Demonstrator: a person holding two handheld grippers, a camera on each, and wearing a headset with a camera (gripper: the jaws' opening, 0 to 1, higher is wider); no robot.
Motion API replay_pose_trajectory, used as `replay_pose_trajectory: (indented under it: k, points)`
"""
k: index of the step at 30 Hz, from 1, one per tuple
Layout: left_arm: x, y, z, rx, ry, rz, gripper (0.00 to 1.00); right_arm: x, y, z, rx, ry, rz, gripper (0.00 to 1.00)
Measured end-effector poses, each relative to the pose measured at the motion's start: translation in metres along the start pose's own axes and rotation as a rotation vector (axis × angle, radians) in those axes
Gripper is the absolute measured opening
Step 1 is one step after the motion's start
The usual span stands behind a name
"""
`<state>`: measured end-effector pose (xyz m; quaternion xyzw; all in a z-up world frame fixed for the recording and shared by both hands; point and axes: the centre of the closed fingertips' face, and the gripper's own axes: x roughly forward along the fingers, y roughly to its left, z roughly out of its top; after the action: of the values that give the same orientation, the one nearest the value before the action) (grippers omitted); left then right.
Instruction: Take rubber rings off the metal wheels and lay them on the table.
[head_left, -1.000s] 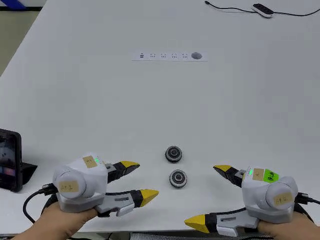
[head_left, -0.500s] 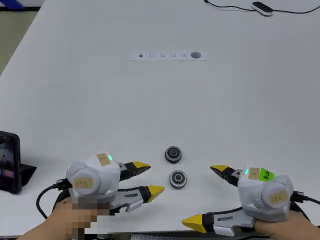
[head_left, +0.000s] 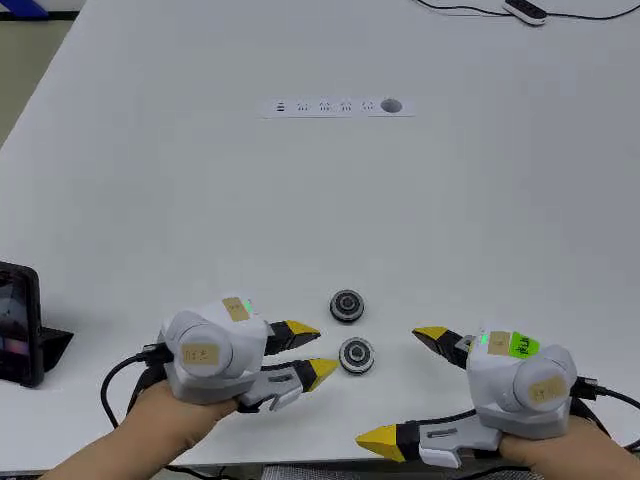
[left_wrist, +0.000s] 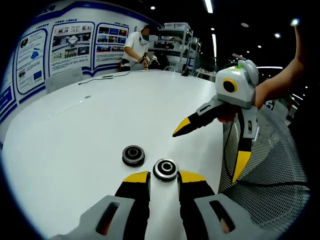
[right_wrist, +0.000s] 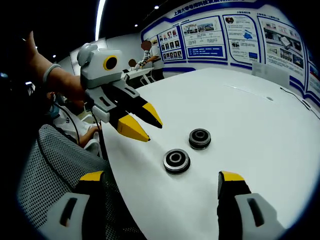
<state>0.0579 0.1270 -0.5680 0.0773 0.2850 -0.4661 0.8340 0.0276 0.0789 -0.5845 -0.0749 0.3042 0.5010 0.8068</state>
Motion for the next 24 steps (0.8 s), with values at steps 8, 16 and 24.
replay_pose_trajectory:
  k: [8,16,24]
  points:
    - [0.012,-0.005,-0.001,0.024,0.032,-0.012,0.2,0.003,0.003,0.001,0.003,-0.004,0.007,0.93]
    - [0.022,-0.007,-0.002,0.048,0.061,-0.016,0.17,0.006,0.003,0.003,0.01,-0.011,0.009,0.93]
    - [0.032,-0.007,-0.002,0.087,0.089,-0.017,0.15,0.008,0.004,0.002,0.016,-0.01,0.015,0.92]
